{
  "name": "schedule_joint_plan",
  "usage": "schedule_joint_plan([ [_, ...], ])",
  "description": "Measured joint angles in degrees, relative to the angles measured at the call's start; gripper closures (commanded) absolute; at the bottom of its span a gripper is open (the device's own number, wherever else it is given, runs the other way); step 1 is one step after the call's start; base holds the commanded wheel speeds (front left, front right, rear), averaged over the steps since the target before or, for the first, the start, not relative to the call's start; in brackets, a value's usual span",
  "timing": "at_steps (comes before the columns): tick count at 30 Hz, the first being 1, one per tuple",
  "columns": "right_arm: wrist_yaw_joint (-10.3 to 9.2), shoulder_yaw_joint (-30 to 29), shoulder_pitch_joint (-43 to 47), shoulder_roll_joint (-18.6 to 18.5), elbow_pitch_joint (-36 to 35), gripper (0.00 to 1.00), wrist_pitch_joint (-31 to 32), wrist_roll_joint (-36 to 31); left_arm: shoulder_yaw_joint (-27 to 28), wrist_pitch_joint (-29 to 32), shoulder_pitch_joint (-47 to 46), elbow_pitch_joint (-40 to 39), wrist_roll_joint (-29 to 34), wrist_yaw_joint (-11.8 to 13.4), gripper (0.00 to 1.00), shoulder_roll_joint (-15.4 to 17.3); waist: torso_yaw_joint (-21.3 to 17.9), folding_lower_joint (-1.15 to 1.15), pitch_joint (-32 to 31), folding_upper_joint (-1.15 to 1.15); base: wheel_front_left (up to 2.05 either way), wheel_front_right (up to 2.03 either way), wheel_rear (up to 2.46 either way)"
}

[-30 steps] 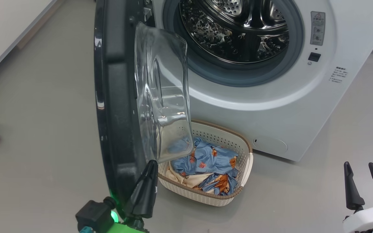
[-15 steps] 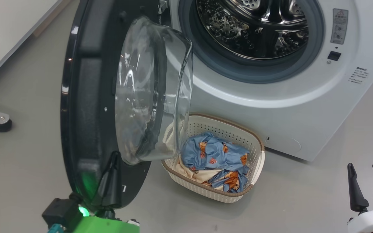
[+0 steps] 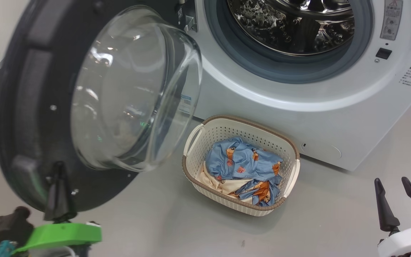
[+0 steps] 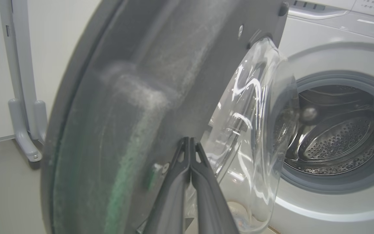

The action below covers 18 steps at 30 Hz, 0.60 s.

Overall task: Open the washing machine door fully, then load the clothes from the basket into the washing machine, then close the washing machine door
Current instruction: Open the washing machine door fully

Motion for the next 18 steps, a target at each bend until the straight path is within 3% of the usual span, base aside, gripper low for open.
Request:
schedule_joint_plan([
  [6,0.0,0.27,-0.9,-0.69,0.04,0.0,0.0,0.01,6.66,-0.62,-2.84,4.54,-0.12,0.09,1.0,0.0,-0.72,0.0,1.09,0.0,0.0,0.0,0.0],
  [18,0.0,0.65,-1.94,-1.19,0.54,0.0,0.0,0.25,12.83,-1.46,-11.07,13.86,1.16,0.09,1.0,-0.38,-2.43,0.0,2.25,0.0,0.0,0.0,0.0],
])
